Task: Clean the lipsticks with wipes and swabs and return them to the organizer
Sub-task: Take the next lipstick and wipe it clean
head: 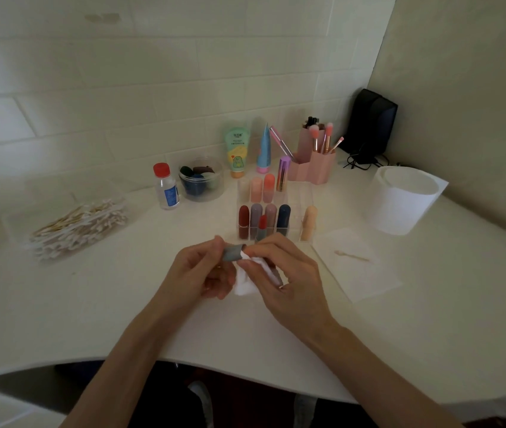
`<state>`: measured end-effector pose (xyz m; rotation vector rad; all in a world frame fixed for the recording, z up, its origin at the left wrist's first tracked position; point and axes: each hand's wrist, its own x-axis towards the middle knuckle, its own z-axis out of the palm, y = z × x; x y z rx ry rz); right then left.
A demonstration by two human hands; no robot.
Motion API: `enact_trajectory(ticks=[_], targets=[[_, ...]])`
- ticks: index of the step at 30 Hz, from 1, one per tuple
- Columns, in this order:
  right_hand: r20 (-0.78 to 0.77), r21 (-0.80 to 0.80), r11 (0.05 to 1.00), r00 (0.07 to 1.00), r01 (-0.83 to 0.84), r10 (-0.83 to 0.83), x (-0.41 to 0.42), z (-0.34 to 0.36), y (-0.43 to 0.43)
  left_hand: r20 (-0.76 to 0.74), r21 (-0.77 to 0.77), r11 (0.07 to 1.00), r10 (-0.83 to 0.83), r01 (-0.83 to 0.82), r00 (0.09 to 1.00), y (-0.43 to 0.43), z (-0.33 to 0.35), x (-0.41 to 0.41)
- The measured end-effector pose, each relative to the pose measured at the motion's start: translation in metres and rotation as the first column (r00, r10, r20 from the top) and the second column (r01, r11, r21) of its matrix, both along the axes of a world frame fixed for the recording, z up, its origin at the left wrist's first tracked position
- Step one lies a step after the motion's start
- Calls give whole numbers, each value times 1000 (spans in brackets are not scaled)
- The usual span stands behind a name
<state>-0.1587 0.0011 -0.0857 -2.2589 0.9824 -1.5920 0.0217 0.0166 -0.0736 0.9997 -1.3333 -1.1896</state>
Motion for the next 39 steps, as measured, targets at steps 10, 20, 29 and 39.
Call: enact_trajectory(ticks=[10, 20, 29, 39], targets=[[-6, 89, 996, 1000, -21, 21, -2, 1, 0, 32, -185, 981, 70, -63, 997, 0, -2, 2], [-51, 31, 1000, 999, 6, -4, -5, -2, -3, 107, 15, 999, 39, -41, 994, 0, 0, -2], [17, 53, 999, 1000, 10, -11, -3, 3, -1, 68, -160, 986, 60, -49, 996, 0, -1, 1], [5, -34, 999, 1000, 7, -7, -1, -4, -6, 206, -18, 1000, 0, 4, 978, 2, 6, -4]])
